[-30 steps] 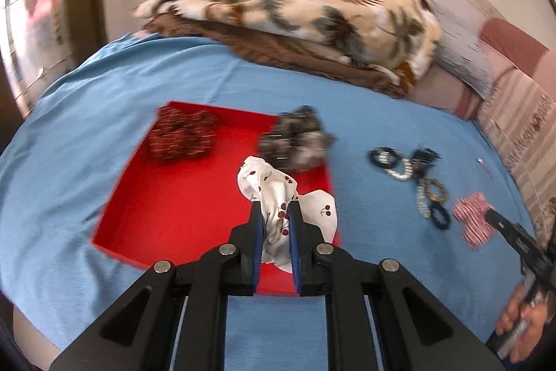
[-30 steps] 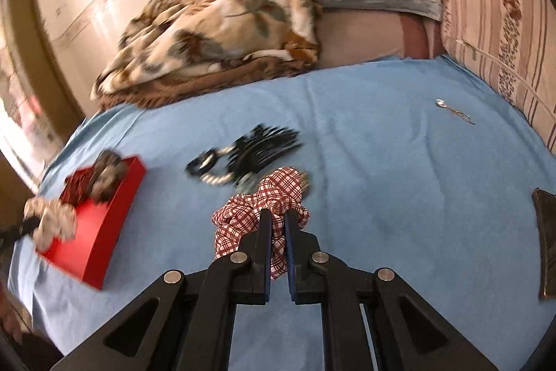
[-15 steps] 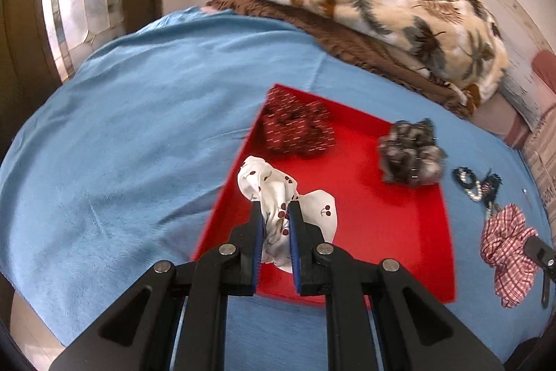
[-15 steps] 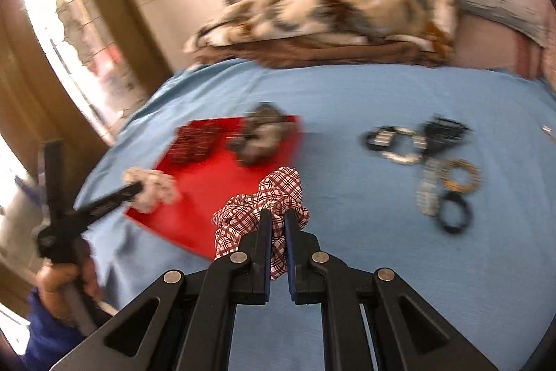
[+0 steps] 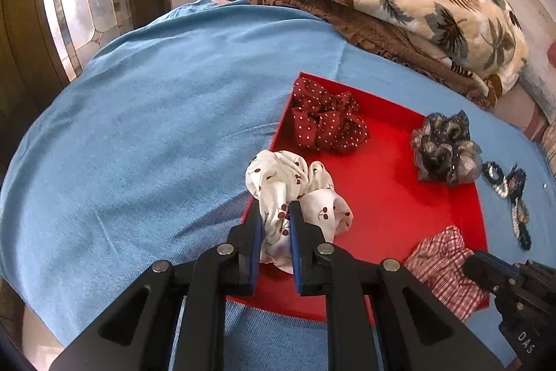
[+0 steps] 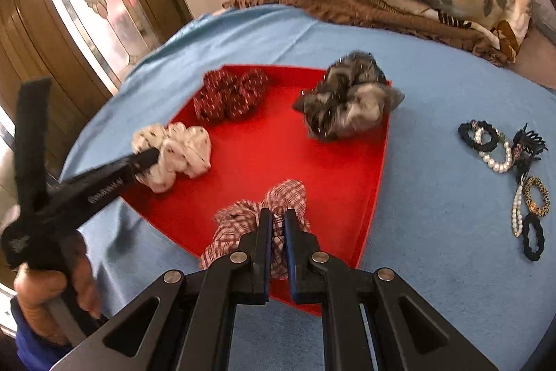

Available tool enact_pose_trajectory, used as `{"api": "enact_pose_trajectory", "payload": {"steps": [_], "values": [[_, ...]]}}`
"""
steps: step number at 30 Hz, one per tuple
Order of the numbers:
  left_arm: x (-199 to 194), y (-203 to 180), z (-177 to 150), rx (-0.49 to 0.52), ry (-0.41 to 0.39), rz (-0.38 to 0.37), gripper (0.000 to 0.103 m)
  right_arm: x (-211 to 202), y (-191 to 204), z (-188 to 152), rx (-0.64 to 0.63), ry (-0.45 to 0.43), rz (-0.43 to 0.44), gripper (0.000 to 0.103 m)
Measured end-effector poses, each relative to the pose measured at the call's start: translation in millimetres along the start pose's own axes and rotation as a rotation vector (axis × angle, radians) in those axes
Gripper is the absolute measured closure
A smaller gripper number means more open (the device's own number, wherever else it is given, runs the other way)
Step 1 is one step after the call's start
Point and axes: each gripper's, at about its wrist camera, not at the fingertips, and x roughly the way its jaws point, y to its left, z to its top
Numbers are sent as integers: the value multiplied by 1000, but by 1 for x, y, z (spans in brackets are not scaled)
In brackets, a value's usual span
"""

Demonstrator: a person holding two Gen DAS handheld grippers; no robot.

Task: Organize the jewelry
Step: 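Carry both scrunchies over the red tray and open both grippers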

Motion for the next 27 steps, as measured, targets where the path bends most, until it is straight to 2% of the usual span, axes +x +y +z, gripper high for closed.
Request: {"api": "enact_pose_trajectory", "payload": {"steps": [2, 8, 10, 13, 15, 21, 25, 27], "values": [[-1, -3, -1, 12, -7, 13, 87, 1, 0, -3, -12, 0, -16, 95], [-11, -5, -1, -4, -52, -7, 70, -3, -2, -3, -32, -21, -43, 94], [-14, -4, -2, -8, -67, -4, 57, -7, -3, -2, -28, -29, -39, 88], [-18, 0, -4, -30, -94, 7, 48, -16, -4, -2, -27, -52, -39, 71], [-18, 3, -4, -47, -96, 1, 46, -24, -4, -3, -31, -73, -43, 59], [-18, 14, -7, -107, -84, -29, 44, -54, -16, -9, -27, -114, -51, 48], [-18, 17, -10, -128, -74, -39, 44, -80, -47, -23, -3, -141, -107, 44], [-19, 16, -12, -131, -75, -43, 44, -93, -68, -31, 28, -154, -147, 39]]}}
